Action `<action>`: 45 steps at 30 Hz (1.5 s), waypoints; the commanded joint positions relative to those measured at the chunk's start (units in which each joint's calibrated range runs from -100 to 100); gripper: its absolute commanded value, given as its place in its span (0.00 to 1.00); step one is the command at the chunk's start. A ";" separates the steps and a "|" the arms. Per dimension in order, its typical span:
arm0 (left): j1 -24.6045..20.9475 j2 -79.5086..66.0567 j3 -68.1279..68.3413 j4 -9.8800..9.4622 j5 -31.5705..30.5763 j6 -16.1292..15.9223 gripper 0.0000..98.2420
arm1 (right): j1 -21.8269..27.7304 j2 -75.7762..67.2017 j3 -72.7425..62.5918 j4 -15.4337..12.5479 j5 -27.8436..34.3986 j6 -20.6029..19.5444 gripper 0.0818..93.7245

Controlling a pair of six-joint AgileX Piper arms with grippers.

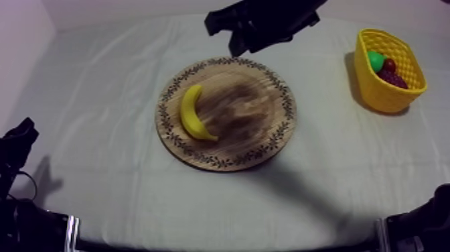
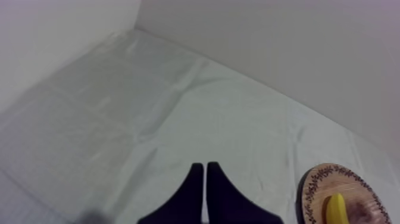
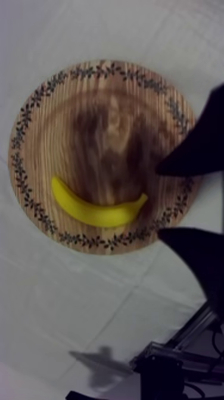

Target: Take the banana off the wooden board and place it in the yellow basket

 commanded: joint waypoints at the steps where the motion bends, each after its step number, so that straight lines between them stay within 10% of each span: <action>1: -0.01 0.04 0.00 -0.02 0.00 0.00 0.00 | -0.90 0.59 0.16 -0.12 -0.55 -0.66 0.49; 14: -0.01 0.04 0.00 -0.02 0.00 0.00 0.00 | -3.90 13.09 -5.94 0.27 -3.07 -5.59 0.62; 45: -0.01 0.04 0.00 -0.02 0.00 0.00 0.00 | -2.97 41.78 -21.39 3.93 -6.22 -10.97 0.56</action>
